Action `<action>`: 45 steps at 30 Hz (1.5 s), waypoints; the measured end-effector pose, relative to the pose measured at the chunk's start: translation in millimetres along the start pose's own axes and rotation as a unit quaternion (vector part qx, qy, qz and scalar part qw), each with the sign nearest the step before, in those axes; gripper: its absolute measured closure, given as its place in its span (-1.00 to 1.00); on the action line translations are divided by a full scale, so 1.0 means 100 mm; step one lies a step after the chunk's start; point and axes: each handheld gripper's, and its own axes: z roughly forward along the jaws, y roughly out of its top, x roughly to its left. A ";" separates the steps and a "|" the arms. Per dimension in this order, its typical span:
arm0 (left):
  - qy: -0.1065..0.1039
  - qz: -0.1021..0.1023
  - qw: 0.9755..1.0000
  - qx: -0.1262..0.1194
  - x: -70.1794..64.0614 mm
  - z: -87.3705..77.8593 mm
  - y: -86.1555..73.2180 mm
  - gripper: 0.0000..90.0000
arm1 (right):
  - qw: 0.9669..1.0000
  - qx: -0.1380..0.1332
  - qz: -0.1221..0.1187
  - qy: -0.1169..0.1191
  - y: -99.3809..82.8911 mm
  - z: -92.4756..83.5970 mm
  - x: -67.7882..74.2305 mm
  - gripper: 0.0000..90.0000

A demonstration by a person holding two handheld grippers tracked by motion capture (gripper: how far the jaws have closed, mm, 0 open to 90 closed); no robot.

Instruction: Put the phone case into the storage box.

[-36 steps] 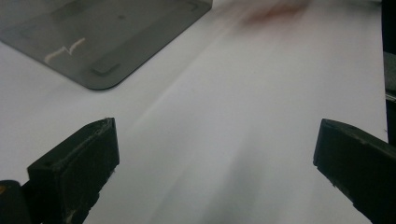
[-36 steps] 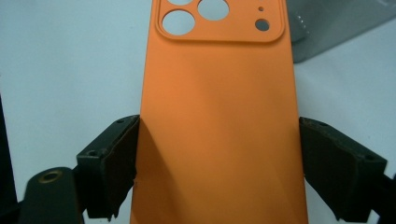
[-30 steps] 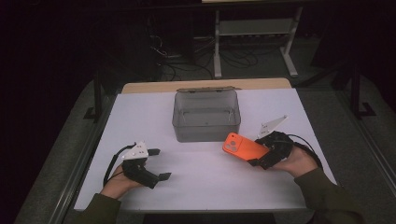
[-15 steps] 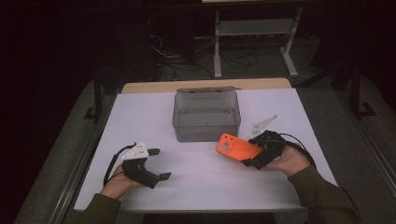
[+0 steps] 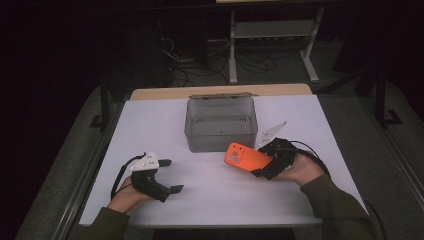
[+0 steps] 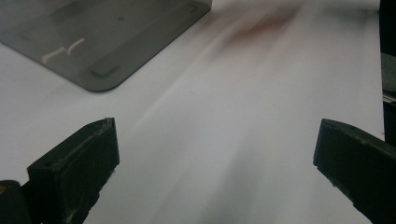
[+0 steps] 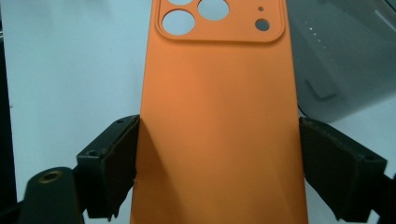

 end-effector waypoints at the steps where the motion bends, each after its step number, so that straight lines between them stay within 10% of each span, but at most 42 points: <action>1: 0.000 0.001 1.000 0.000 0.00 0.00 0.00 -1.00 | 1.000 0.001 -0.003 0.001 0.01 0.01 0.00 -0.65; 45: 0.007 0.007 1.000 -0.004 -0.01 0.00 -0.01 -1.00 | 0.999 0.004 -0.038 0.005 0.46 0.35 0.11 -0.65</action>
